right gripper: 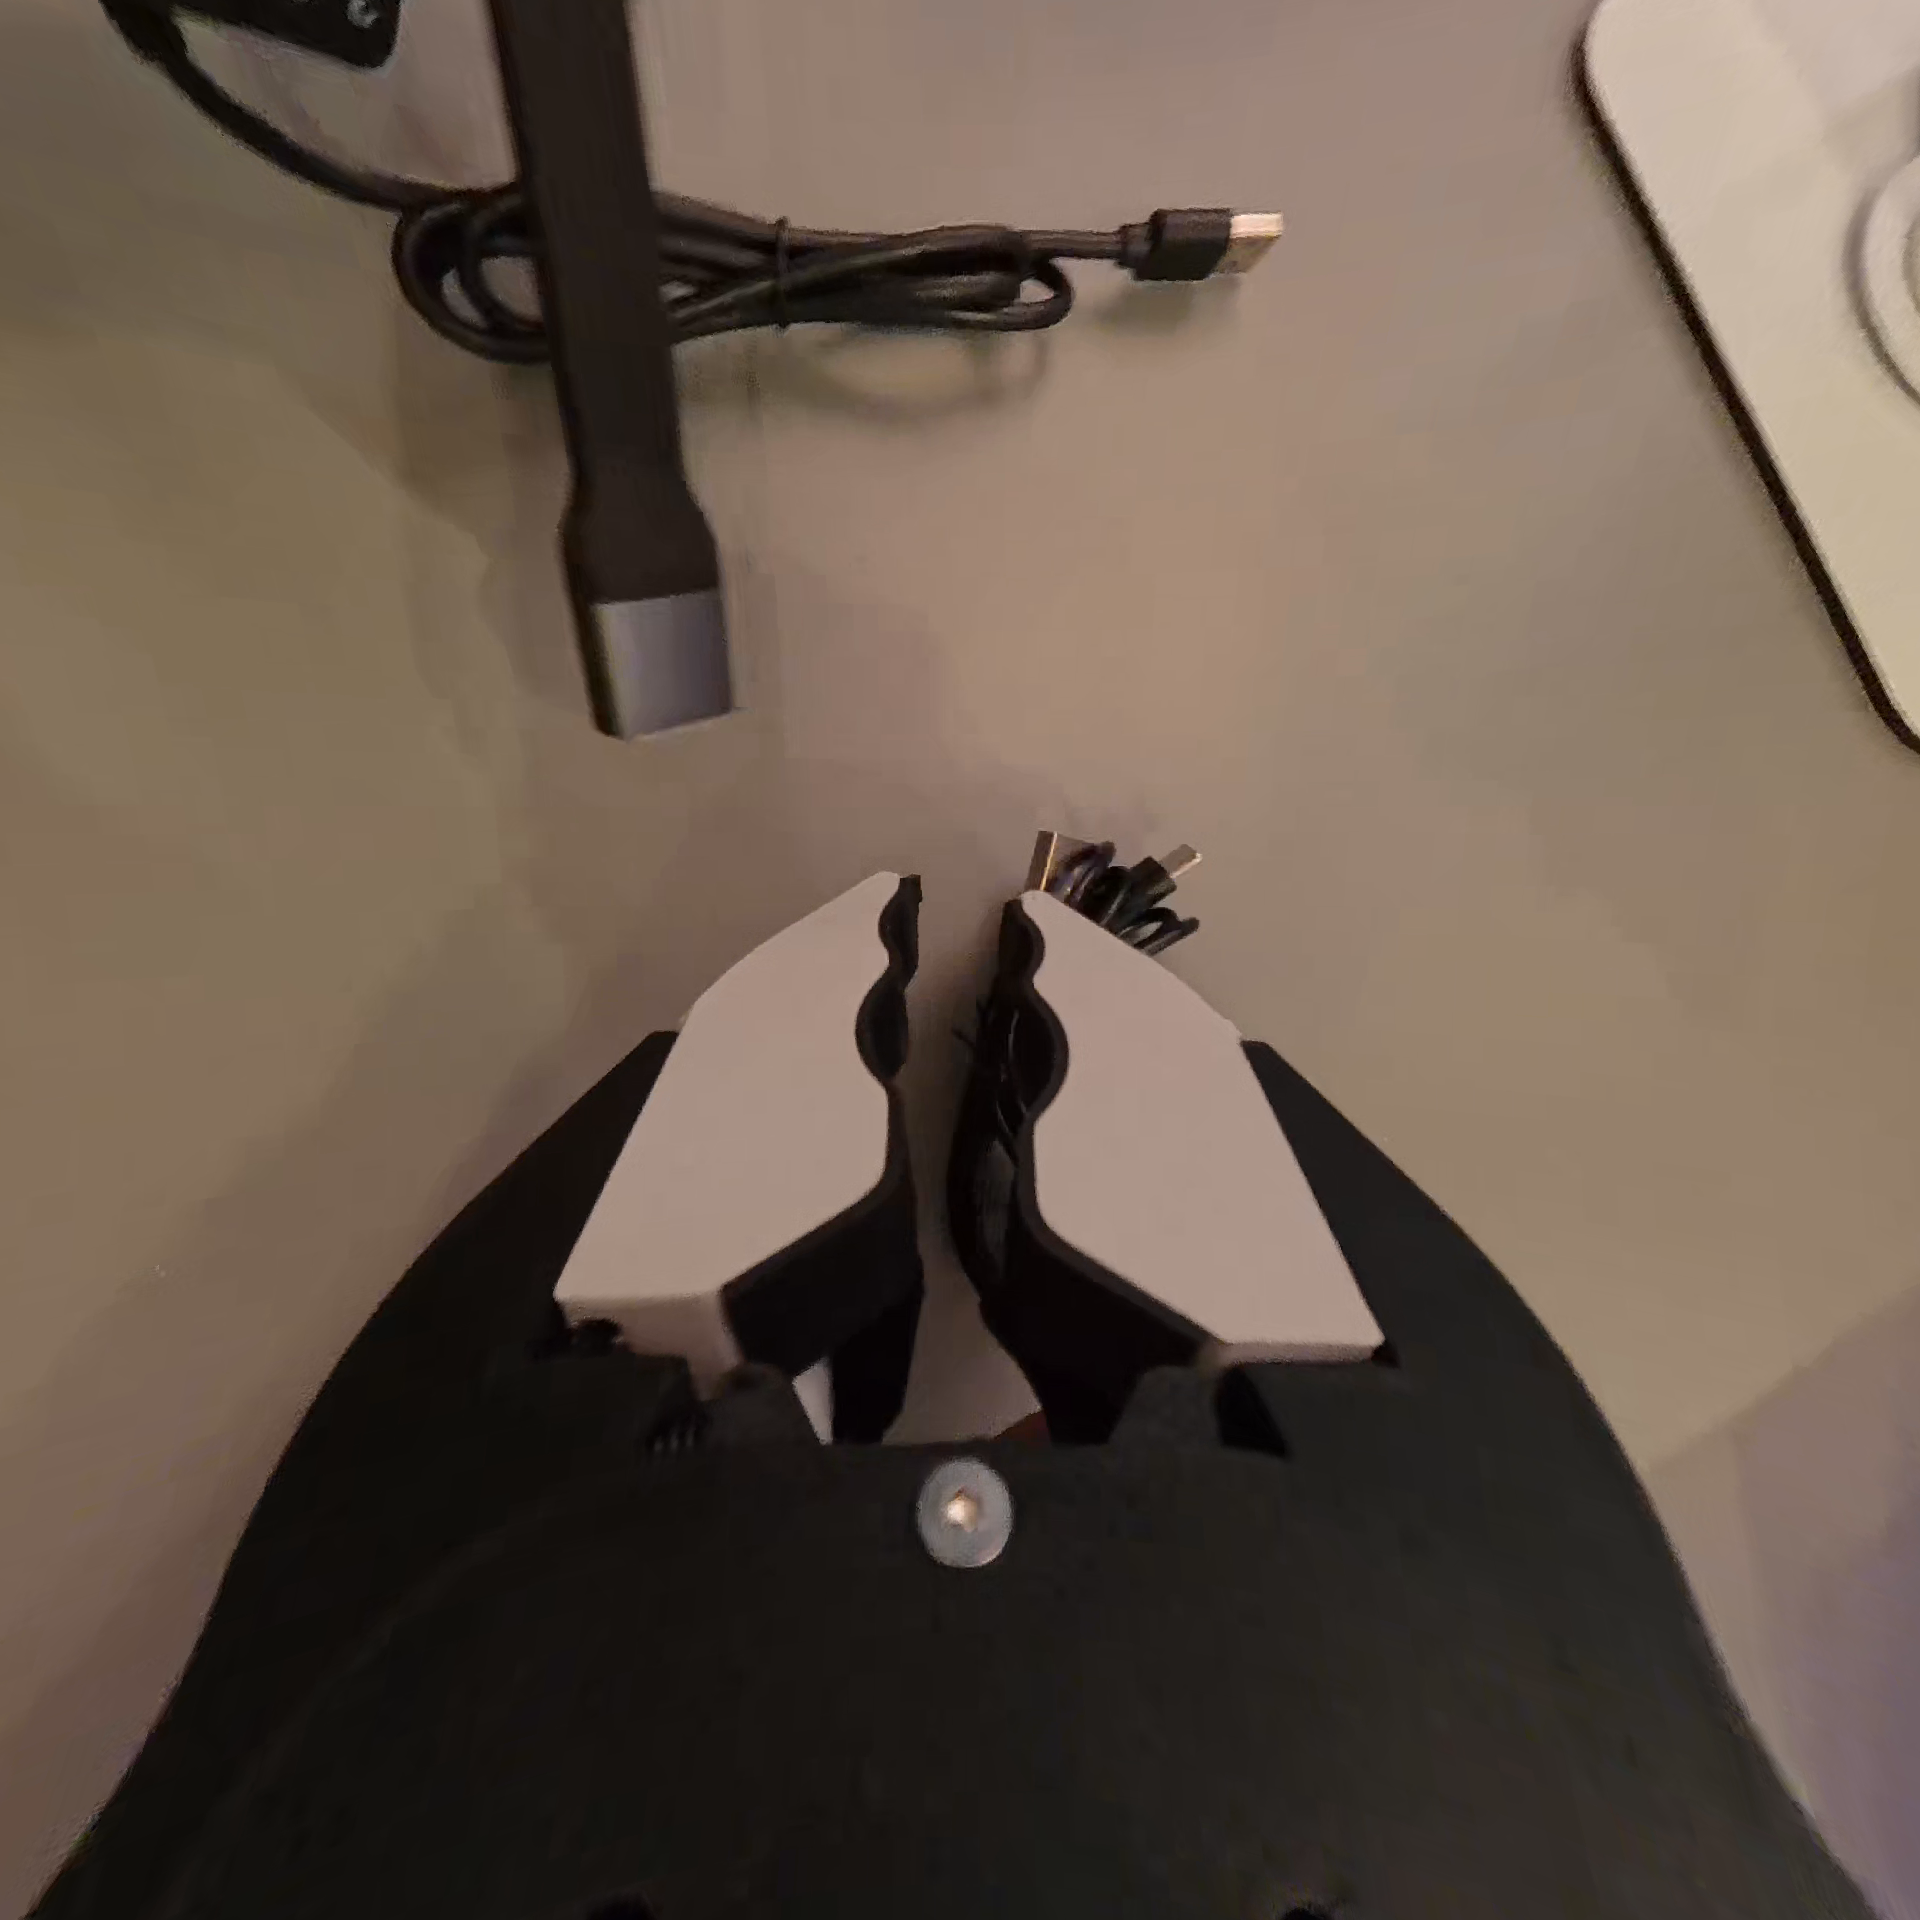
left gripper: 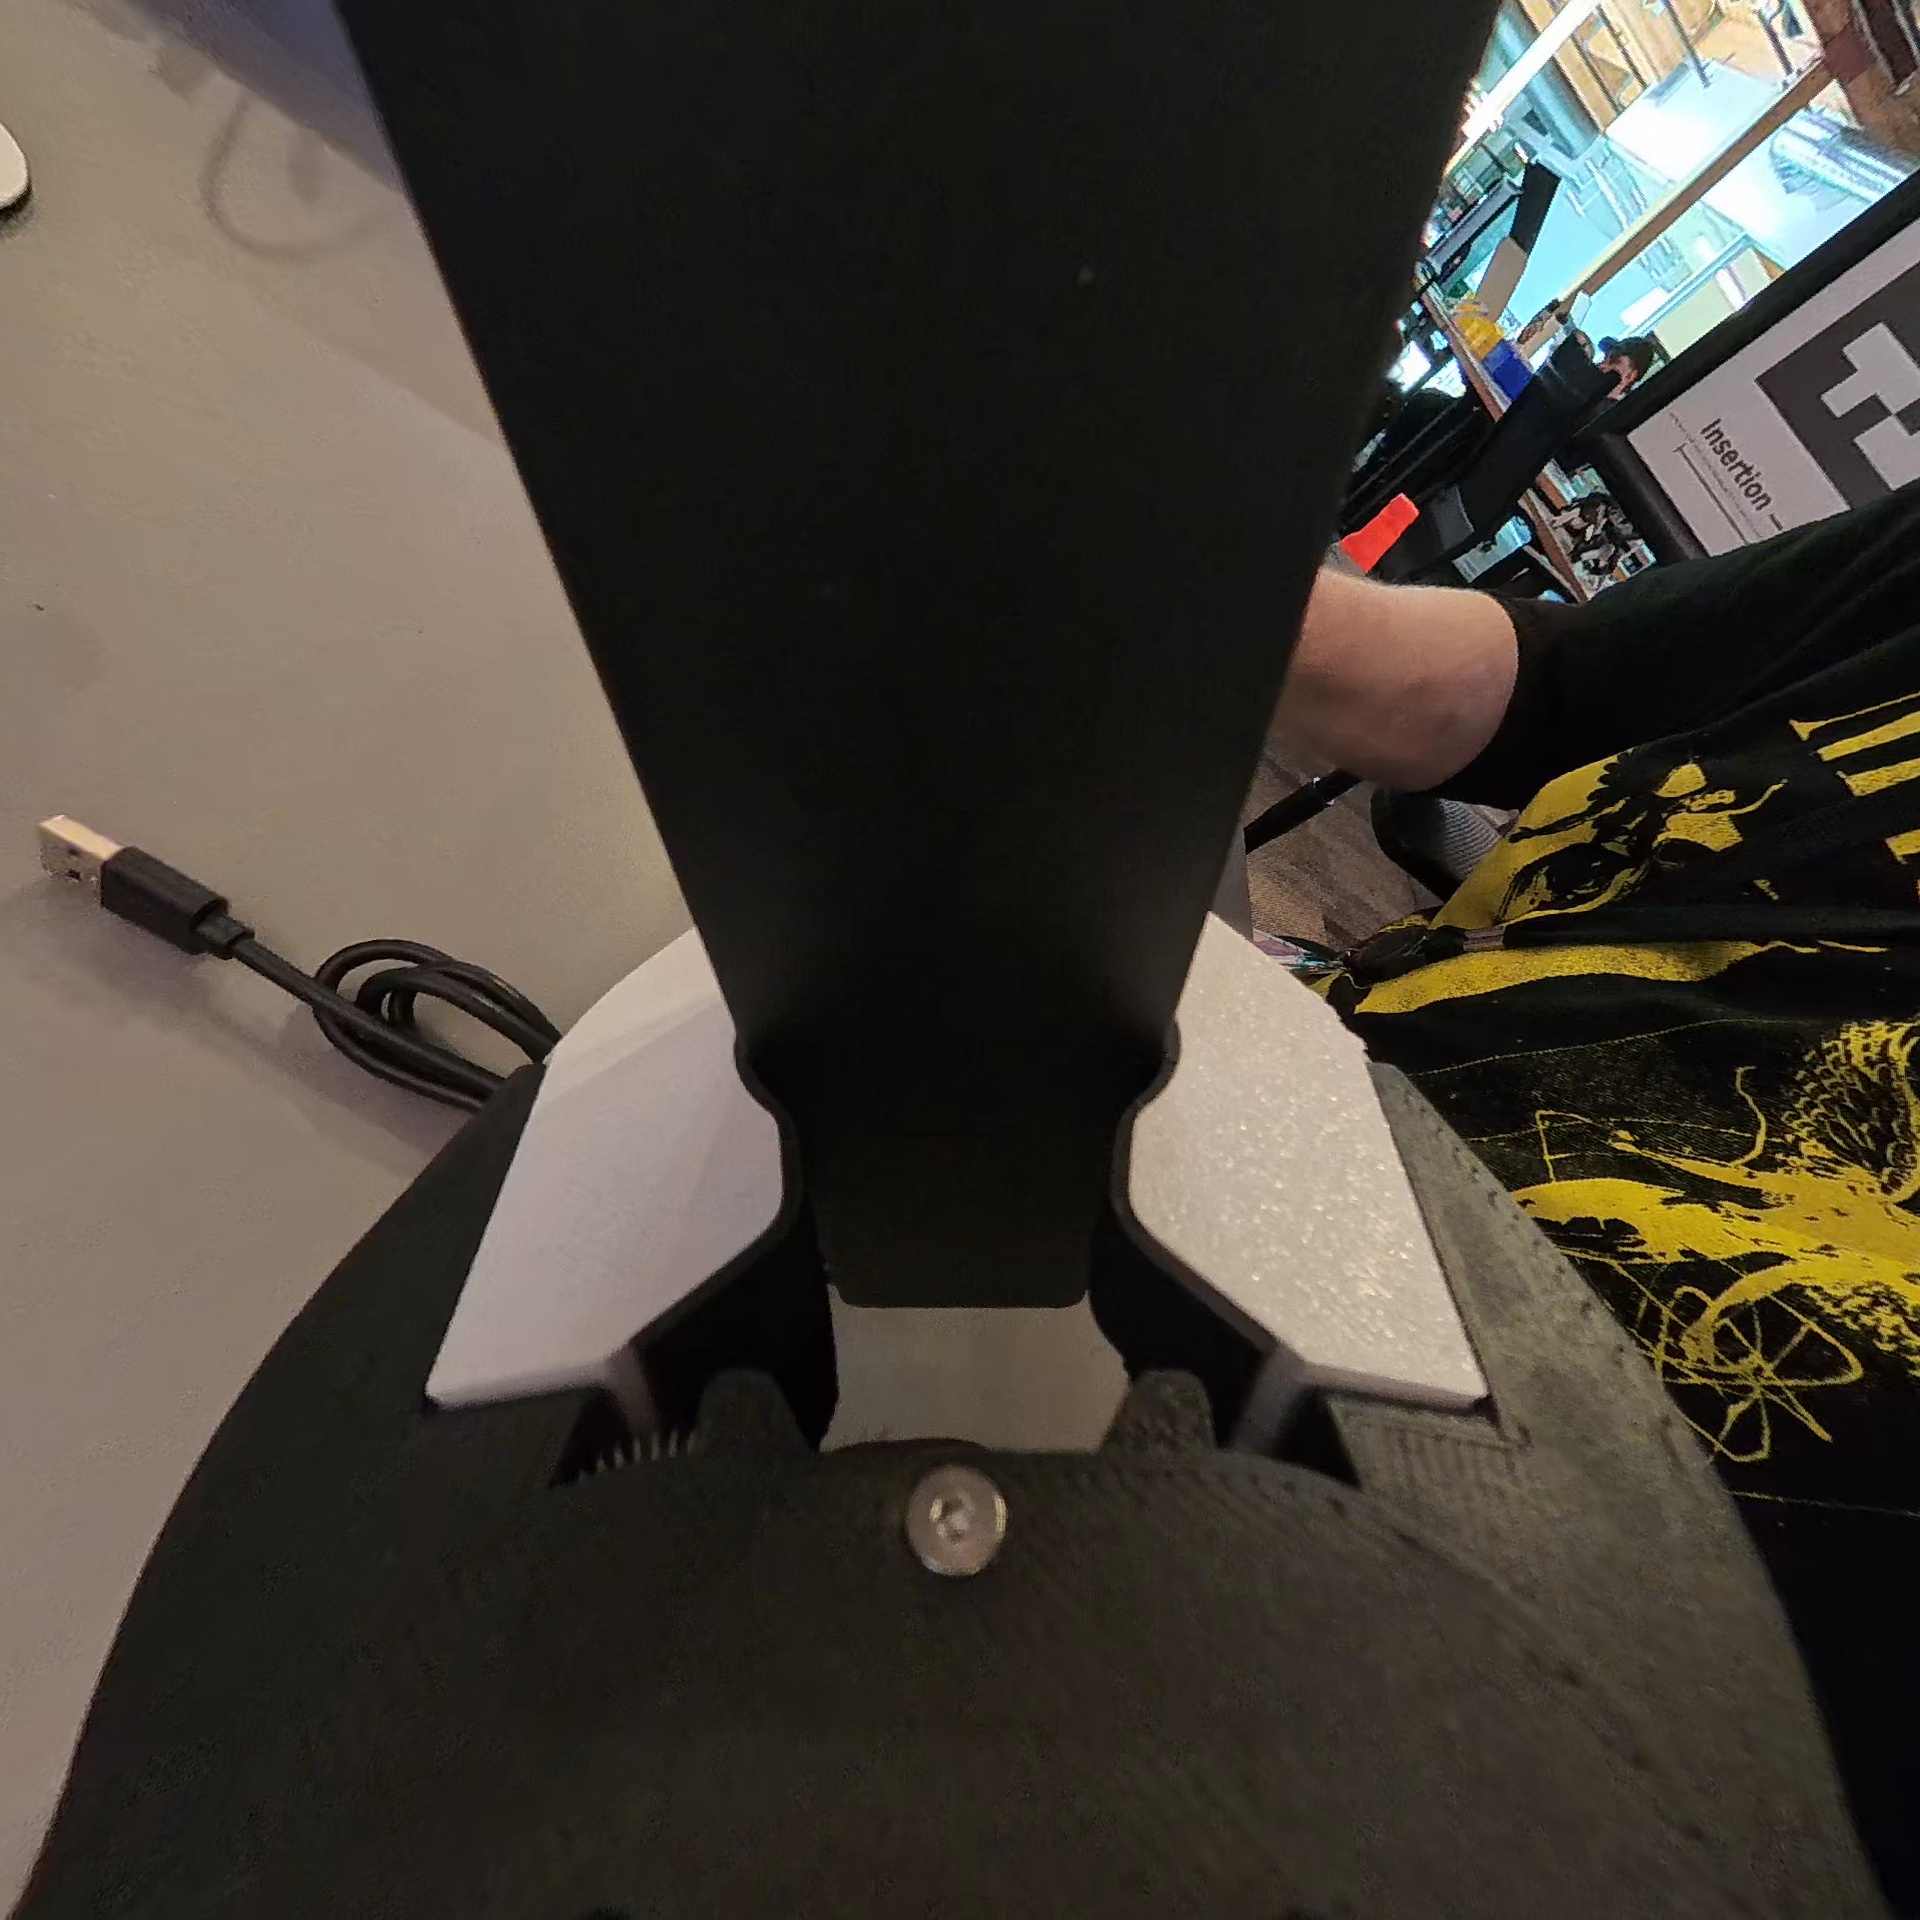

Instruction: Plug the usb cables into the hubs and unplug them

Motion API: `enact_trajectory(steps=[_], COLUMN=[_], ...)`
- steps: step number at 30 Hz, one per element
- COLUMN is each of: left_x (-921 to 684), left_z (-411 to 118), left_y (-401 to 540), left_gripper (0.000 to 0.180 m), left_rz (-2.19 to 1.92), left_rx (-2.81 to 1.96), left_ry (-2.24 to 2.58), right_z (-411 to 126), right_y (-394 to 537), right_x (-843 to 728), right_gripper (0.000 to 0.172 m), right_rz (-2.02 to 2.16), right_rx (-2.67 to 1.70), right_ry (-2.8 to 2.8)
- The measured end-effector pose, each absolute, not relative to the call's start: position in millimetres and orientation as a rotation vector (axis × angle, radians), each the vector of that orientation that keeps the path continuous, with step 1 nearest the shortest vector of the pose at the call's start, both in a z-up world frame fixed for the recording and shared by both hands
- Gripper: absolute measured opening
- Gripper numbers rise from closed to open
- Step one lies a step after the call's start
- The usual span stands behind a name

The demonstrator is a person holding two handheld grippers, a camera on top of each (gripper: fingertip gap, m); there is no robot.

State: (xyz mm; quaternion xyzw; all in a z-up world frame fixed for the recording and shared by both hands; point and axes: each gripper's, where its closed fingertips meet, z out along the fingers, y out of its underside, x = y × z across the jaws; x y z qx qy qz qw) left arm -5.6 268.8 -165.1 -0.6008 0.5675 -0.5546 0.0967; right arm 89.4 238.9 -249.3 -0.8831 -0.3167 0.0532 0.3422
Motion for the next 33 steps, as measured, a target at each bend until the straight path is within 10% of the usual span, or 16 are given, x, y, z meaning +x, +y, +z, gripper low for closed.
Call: enact_trajectory(steps=[33], left_x=[-8], left_z=[-162], left_y=[269], left_gripper=[0.065], left_rz=[-1.634], left_rx=[-1.777], left_ry=[1.679], right_z=[-256], right_y=[258], right_x=[150], right_gripper=[0.009], right_rz=[0.443], right_rx=[-2.348], right_ry=[-0.175])
